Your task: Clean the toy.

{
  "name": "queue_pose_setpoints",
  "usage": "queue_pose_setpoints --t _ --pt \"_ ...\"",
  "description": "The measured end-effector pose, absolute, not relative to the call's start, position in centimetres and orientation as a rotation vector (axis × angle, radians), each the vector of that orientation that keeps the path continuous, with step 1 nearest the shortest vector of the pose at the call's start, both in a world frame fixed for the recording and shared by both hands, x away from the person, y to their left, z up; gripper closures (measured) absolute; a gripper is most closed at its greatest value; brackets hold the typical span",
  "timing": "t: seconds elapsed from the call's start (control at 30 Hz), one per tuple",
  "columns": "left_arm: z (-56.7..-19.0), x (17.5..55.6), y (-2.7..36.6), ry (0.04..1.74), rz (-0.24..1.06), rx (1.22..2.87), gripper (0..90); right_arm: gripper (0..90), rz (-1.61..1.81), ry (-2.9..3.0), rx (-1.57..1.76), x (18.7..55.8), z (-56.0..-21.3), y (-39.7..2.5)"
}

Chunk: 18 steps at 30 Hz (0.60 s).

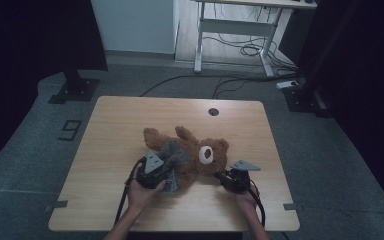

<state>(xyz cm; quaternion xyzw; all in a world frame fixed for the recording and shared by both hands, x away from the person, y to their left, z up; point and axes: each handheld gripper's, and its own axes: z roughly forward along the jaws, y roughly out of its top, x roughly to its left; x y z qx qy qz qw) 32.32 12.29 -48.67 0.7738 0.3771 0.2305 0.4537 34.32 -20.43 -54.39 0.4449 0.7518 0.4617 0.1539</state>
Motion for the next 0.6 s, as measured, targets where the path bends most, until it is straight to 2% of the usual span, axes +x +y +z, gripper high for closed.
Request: queue_pose_setpoints --t 0.2,0.37,0.5,0.6 --pt "-51.4 32.4 17.0 1.081 0.578 1.896 74.1 71.0 1.325 2.163 1.280 34.2 -54.5 -20.5" --pt "-52.0 32.3 19.8 1.162 0.594 1.889 74.3 71.0 1.323 2.164 1.291 34.0 -54.7 -20.5" --pt "-51.6 32.0 21.0 1.171 0.575 1.835 74.0 70.9 1.326 2.163 1.295 34.1 -54.7 -20.5" --pt "-49.8 31.0 19.7 1.089 0.596 1.805 74.0 70.9 1.337 2.158 1.303 34.1 -54.7 -20.6"
